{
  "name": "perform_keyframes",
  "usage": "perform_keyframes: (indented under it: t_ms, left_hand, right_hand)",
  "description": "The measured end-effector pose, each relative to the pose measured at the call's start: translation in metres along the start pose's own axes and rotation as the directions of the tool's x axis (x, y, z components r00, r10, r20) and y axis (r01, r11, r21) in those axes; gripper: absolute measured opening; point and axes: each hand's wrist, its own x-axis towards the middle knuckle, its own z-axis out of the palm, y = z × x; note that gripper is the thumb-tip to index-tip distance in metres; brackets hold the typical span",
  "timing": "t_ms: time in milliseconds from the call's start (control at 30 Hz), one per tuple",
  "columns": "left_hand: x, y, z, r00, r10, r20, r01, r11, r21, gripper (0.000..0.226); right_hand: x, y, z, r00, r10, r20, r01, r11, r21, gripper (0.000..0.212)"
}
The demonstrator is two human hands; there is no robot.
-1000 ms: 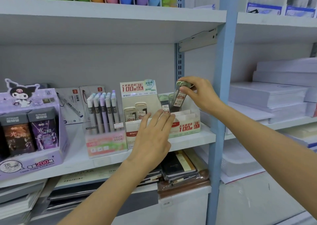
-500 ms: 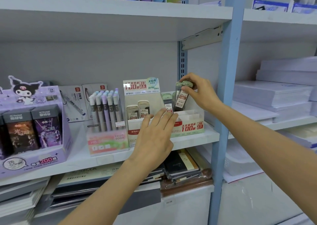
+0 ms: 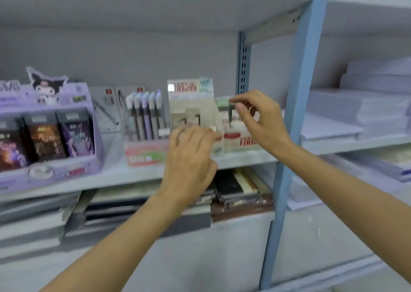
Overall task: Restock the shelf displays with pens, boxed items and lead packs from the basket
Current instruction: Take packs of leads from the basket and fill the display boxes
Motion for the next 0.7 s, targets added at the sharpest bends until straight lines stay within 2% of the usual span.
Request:
perform_keyframes:
  t_ms: [33, 67, 133, 200, 267, 333, 400, 467, 567, 633, 700]
  left_hand:
    - [-0.019, -0.003, -0.005, 0.998, -0.015, -0.06, 0.014, 1.0, -0.014, 0.034]
    - [-0.04, -0.006, -0.009, 0.997, -0.052, -0.048, 0.051, 0.998, -0.038, 0.028]
    - [-0.089, -0.014, -0.009, 0.98, -0.16, 0.122, 0.17, 0.982, -0.082, 0.02]
    - [-0.147, -0.021, -0.005, 0.914, -0.24, 0.326, 0.277, 0.958, -0.072, 0.016]
    - [-0.208, -0.026, 0.002, 0.814, -0.31, 0.491, 0.37, 0.929, -0.027, 0.018]
    - [-0.267, -0.026, 0.009, 0.659, -0.416, 0.627, 0.519, 0.854, 0.021, 0.018]
    - [-0.322, -0.023, 0.018, 0.461, -0.497, 0.735, 0.65, 0.753, 0.101, 0.012]
    - [-0.374, -0.017, 0.027, 0.275, -0.567, 0.776, 0.75, 0.632, 0.195, 0.008]
    - [-0.436, -0.01, 0.038, -0.009, -0.661, 0.751, 0.844, 0.398, 0.36, 0.016]
    - [-0.466, -0.005, 0.046, -0.15, -0.652, 0.743, 0.835, 0.319, 0.448, 0.029]
    - [-0.484, 0.001, 0.055, -0.266, -0.65, 0.712, 0.832, 0.219, 0.51, 0.041]
  right_hand:
    - [-0.021, -0.016, 0.005, 1.0, -0.018, 0.011, 0.017, 0.997, 0.078, 0.019]
    - [-0.044, -0.031, 0.013, 0.996, -0.022, 0.088, 0.009, 0.989, 0.149, 0.022]
    - [-0.094, -0.054, 0.038, 0.933, -0.022, 0.36, -0.07, 0.968, 0.24, 0.027]
    - [-0.146, -0.07, 0.071, 0.787, 0.011, 0.617, -0.203, 0.949, 0.242, 0.03]
    - [-0.197, -0.078, 0.107, 0.596, 0.068, 0.8, -0.335, 0.927, 0.17, 0.03]
    - [-0.251, -0.081, 0.142, 0.378, 0.061, 0.924, -0.359, 0.93, 0.085, 0.027]
    - [-0.303, -0.083, 0.17, 0.18, 0.041, 0.983, -0.357, 0.934, 0.026, 0.025]
    - [-0.353, -0.084, 0.192, 0.022, 0.084, 0.996, -0.369, 0.927, -0.07, 0.025]
    - [-0.416, -0.088, 0.217, -0.124, 0.202, 0.972, -0.423, 0.875, -0.235, 0.03]
    - [-0.449, -0.092, 0.227, -0.166, 0.289, 0.943, -0.499, 0.8, -0.333, 0.029]
    - [-0.473, -0.094, 0.233, -0.167, 0.393, 0.904, -0.537, 0.733, -0.417, 0.032]
